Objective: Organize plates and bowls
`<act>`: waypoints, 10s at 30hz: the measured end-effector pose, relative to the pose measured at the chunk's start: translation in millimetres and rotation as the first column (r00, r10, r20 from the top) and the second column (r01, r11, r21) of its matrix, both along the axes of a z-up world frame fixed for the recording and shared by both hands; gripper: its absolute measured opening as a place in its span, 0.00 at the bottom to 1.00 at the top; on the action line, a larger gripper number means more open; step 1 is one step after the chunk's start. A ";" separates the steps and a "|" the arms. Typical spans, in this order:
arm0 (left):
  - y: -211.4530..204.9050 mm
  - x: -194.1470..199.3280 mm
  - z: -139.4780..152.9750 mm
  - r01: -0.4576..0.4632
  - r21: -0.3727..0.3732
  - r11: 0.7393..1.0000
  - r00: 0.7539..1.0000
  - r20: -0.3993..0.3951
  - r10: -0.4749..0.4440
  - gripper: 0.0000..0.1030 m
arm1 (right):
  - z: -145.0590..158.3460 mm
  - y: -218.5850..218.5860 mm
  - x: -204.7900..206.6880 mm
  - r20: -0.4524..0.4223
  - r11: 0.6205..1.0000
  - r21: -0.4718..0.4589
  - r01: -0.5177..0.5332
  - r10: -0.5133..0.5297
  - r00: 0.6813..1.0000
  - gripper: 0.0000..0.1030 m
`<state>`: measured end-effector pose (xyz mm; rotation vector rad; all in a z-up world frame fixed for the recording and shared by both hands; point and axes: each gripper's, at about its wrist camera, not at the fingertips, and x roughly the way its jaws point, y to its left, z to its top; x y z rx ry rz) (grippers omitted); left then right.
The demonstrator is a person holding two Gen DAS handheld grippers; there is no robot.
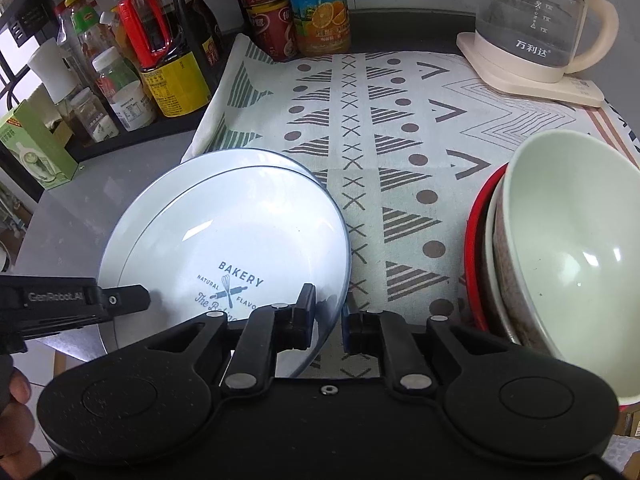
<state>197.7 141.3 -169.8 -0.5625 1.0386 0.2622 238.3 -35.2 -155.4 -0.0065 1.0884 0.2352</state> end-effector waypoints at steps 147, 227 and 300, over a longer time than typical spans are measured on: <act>-201.0 89.4 -13.8 0.405 -0.098 0.909 0.914 0.019 -0.405 0.31 | -6.9 -219.0 -7.4 -0.094 0.896 0.172 0.410 -0.399 0.912 0.29; -3.0 18.6 27.8 -0.054 -0.050 0.997 0.994 0.094 0.058 0.31 | 42.3 -22.3 40.7 0.008 0.975 0.205 -0.080 0.080 0.997 0.28; -69.8 -112.0 123.6 0.160 0.181 0.970 0.928 0.307 -0.211 1.00 | 127.3 -104.4 -138.8 0.325 0.971 0.151 0.186 -0.227 0.918 1.00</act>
